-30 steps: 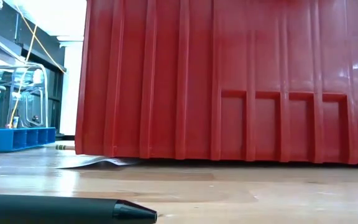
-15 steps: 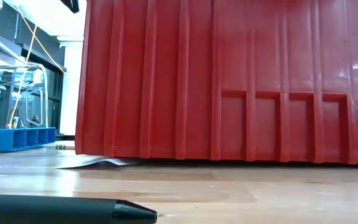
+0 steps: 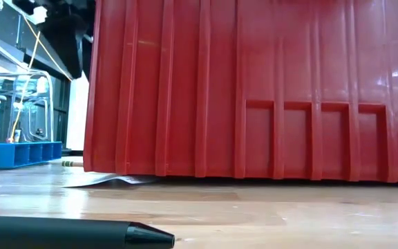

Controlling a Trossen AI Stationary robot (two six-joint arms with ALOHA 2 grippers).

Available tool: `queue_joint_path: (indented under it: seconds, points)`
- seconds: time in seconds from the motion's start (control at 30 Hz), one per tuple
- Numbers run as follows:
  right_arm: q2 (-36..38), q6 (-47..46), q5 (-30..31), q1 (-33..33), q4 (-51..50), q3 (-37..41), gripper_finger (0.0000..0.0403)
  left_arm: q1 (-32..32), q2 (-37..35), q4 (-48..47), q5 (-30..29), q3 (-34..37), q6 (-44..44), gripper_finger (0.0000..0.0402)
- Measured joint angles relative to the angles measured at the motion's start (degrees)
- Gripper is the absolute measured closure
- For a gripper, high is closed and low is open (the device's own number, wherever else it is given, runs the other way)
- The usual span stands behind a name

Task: Sort Items/Unsort Items

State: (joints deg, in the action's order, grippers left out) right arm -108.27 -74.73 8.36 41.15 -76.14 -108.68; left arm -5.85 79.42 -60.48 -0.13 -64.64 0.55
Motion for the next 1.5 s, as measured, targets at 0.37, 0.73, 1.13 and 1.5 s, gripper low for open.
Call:
queue_joint_path:
  seconds: [0.37,0.73,1.13,1.5]
  points:
    - [0.0,1.4,0.4,-0.7,-0.8,0.0,0.0402,1.7,-6.4,1.5,-1.7,7.9,-1.1,0.0192]
    - [0.0,1.7,0.1,-1.4,-1.2,0.0,0.0402,2.9,7.1,9.8,4.9,8.0,0.0,0.0192]
    - [0.0,1.7,-0.1,-1.5,-4.0,0.0,0.0402,-4.3,13.1,26.6,10.2,8.0,-12.0,0.0192]
    - [0.0,1.2,-0.3,-1.8,-6.2,0.0,0.0402,-13.9,21.9,38.5,-9.4,8.0,-24.1,0.0192]
